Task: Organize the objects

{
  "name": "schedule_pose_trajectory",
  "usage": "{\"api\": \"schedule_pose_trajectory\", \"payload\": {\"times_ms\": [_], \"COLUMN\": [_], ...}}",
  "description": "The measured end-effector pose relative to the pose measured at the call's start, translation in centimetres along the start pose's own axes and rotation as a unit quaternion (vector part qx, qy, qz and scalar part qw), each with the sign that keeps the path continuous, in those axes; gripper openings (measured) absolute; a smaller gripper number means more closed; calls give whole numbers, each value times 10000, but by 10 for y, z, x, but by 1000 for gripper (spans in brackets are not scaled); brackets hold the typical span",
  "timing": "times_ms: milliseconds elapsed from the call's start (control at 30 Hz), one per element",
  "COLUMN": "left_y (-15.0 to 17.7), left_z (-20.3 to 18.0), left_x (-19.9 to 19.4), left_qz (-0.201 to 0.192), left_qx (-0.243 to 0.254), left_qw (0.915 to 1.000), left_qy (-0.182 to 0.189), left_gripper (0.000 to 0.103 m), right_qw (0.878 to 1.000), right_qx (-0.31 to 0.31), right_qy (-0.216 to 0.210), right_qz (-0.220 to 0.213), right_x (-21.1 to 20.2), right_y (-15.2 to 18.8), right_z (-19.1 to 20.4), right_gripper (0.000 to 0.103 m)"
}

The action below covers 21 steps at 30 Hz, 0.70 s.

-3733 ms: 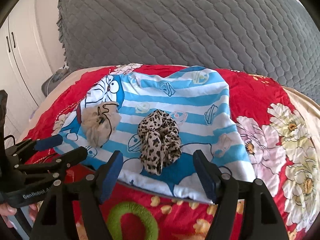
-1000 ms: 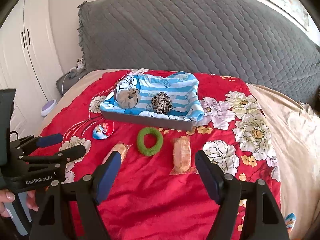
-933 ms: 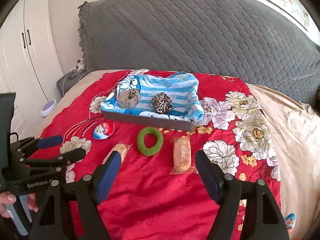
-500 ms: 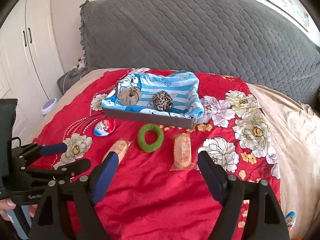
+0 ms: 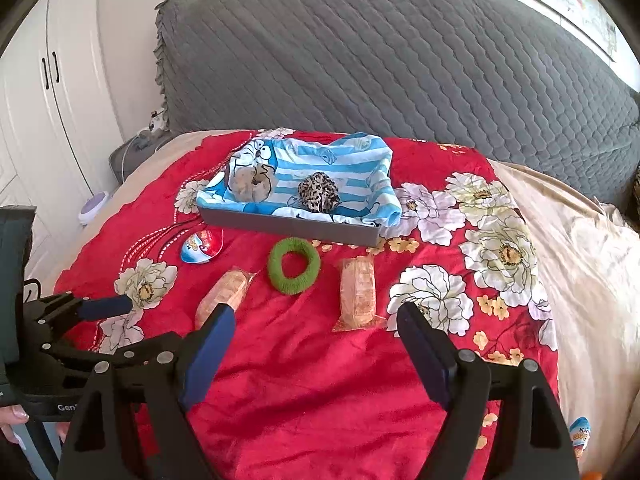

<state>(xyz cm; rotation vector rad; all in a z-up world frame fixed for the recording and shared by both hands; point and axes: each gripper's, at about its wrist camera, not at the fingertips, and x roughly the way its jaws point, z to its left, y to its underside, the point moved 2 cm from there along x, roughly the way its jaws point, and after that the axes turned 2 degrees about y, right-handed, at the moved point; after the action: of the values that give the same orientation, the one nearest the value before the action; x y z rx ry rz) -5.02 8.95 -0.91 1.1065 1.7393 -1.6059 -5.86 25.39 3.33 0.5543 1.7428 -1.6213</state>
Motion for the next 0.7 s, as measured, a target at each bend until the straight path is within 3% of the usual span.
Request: {"api": "schedule_pose_trajectory", "payload": {"times_ms": [700], "left_y": [6], "left_z": [2], "left_x": [37], "left_qz": [324], "left_qx": [61], "left_qw": [9994], "left_qy": [-140], "left_gripper": [83], "right_qw": [9995], "right_qx": [-5], "right_qy": [87], "right_qz": [318], "right_x": [25], "right_y": [10], "right_z": [-7], "right_gripper": [83]}}
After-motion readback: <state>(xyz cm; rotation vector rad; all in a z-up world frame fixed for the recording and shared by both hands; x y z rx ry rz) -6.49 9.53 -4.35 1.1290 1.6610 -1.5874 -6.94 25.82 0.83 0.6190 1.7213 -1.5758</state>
